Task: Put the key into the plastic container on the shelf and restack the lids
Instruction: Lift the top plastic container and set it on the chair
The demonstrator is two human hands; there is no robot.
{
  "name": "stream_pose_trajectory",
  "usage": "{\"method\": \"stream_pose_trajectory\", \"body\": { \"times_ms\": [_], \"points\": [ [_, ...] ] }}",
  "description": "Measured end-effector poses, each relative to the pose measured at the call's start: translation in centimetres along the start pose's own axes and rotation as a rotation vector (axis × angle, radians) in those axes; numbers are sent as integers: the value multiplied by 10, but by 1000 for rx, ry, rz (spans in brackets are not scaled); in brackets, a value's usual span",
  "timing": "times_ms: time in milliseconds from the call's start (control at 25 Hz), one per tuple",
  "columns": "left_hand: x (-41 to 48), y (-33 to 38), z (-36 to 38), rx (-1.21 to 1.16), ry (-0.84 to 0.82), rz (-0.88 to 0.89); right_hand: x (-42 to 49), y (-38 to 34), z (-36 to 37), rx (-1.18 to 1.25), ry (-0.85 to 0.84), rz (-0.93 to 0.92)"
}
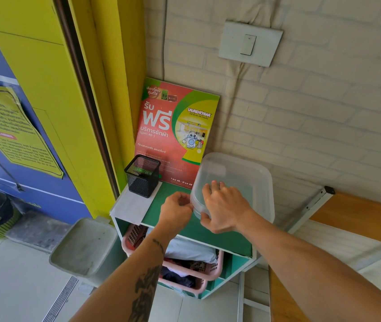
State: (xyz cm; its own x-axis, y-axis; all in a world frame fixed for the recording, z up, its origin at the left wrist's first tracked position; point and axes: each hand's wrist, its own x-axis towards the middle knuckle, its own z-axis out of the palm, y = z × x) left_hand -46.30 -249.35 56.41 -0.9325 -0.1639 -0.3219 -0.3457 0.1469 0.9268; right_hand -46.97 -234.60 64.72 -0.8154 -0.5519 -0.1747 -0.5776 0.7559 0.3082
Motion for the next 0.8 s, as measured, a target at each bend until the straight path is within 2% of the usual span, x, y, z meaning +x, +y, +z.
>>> {"method": "stream_pose_trajectory", "body": {
  "times_ms": [280,480,680,800],
  "points": [
    [3,-2,-1,-11,-13,-5,0,28,-12,118,191,-16],
    [-1,3,-2,37,-1,42,-9,17,3,228,180,83],
    [-10,25,-1,157,181,202,-20,23,10,422,272,181],
    [-8,44,5,294,198,384,-33,52,20,557,327,359]
  ]
}}
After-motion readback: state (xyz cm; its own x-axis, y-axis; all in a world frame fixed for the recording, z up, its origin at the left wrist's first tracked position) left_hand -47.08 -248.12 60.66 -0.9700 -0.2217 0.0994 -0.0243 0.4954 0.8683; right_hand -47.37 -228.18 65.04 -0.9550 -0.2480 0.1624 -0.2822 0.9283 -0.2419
